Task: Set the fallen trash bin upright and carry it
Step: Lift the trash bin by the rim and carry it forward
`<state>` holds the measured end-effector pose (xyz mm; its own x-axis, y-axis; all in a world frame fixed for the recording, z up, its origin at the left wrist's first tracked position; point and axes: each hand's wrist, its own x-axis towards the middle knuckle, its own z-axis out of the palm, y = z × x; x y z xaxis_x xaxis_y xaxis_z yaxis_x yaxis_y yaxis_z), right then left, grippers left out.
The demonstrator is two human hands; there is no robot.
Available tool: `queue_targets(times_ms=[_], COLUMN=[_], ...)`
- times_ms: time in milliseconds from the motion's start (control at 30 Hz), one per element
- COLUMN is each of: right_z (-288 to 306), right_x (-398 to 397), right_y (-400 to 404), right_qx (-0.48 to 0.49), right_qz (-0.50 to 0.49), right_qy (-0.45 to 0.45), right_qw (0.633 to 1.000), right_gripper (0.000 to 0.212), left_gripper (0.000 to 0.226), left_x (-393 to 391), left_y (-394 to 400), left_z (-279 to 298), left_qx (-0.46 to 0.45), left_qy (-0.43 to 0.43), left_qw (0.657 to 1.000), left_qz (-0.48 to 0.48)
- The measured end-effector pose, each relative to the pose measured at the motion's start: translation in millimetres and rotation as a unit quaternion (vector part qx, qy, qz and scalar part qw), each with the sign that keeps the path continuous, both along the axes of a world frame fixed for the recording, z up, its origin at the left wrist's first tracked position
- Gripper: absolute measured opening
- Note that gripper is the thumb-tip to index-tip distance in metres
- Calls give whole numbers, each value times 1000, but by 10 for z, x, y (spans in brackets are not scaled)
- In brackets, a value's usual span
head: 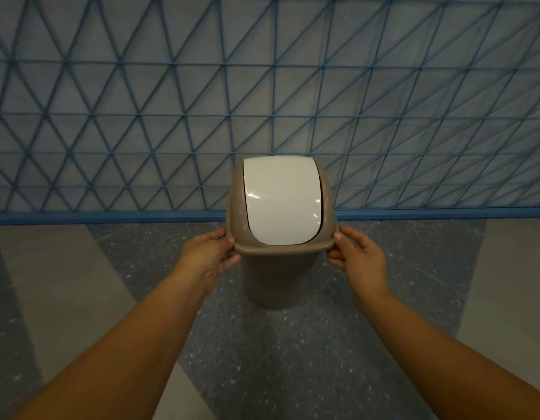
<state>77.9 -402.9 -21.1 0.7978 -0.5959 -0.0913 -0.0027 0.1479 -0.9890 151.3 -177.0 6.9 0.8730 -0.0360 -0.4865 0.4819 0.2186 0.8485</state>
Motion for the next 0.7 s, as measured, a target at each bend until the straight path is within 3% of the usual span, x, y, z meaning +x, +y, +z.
queue_targets(times_ms=[167, 700], right_z=[-17, 47], right_x=[348, 863], right_y=[-39, -154], right_qx=[0, 30], right_qz=[-3, -15], right_qy=[-4, 20], right_qw=[1000, 999], right_gripper=[34, 37], left_gripper=[33, 34], left_x=[306, 821], left_y=[-123, -333], left_z=[-26, 33], left_qx=[-47, -8], left_qy=[-2, 3], left_qw=[998, 999], left_qz=[40, 53])
